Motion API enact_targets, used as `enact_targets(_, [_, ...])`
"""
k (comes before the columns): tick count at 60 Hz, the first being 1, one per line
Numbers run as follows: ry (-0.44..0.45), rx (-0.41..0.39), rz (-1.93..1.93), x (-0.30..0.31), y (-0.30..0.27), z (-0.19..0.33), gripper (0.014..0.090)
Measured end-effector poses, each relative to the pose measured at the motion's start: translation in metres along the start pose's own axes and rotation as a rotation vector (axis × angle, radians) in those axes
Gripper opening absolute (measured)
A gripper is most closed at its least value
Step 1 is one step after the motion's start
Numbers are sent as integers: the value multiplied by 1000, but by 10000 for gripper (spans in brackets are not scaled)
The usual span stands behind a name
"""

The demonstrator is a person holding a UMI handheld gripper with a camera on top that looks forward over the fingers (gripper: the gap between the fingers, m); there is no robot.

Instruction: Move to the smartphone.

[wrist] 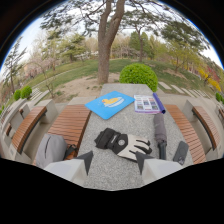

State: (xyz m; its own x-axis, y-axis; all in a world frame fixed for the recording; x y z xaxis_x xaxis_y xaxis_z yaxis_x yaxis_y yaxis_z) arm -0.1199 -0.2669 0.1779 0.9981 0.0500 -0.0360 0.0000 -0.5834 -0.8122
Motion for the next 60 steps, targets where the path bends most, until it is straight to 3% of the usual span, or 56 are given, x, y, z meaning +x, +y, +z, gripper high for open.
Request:
enact_targets(17, [18, -26, -4, 32, 24, -8, 847])
enact_targets(40, [140, -159, 11, 182, 124, -38, 843])
enact_targets(51, [164, -165, 34, 237, 134, -28, 845])
enact_targets(60, [132, -164, 23, 268, 128, -1, 845])
